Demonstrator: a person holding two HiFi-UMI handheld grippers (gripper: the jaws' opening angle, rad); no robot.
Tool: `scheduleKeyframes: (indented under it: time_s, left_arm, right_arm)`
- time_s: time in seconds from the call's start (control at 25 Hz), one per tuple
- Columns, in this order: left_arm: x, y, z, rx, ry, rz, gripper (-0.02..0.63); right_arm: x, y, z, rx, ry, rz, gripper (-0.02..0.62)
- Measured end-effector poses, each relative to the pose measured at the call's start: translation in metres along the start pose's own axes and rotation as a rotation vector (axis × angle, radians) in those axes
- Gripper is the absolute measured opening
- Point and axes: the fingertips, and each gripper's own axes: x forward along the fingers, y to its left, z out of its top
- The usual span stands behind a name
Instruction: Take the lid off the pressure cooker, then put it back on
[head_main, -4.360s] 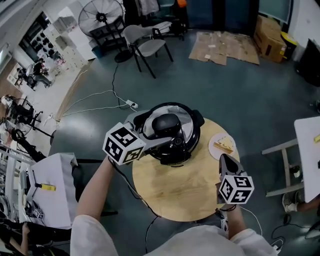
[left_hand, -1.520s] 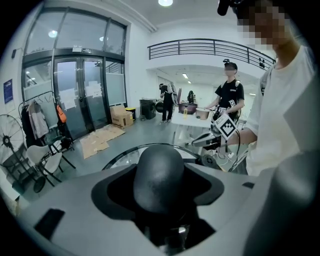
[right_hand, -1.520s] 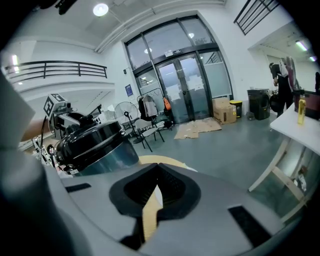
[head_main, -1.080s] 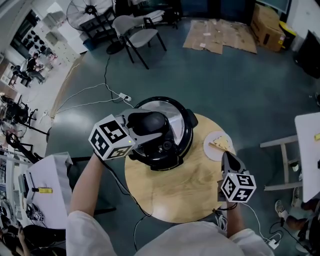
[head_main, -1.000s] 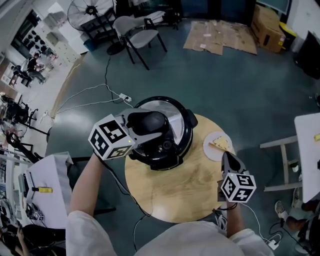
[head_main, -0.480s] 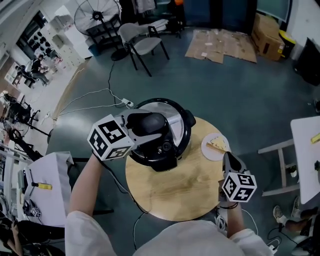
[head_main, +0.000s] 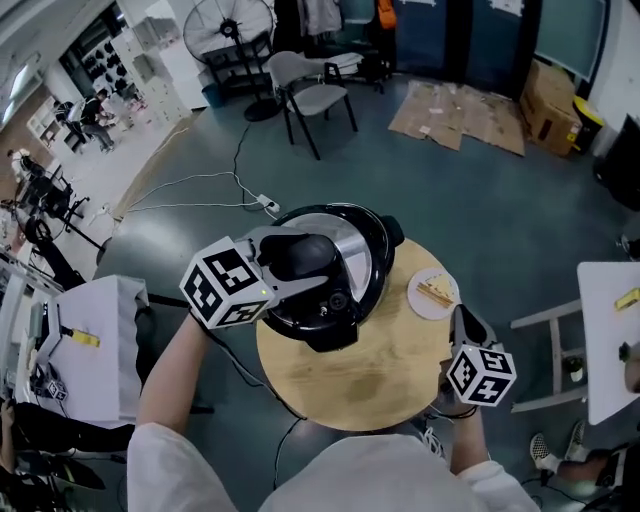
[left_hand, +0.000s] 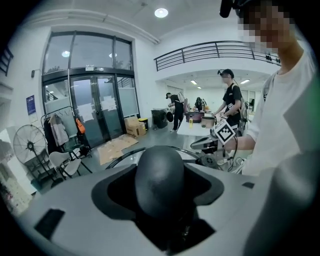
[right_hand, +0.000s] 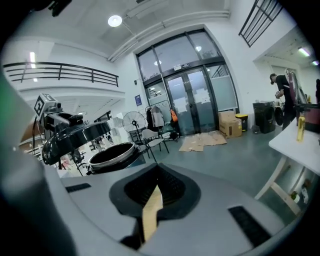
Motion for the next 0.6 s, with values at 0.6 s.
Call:
scheduleKeyframes:
  time_s: [0.6]
  left_arm:
    - [-0.100,-0.056,-0.075,-0.121,0.039,0.105,0.276]
  right_arm:
    - [-0.007,0.103,-0.005,-0.104,0.007,0.141,0.000]
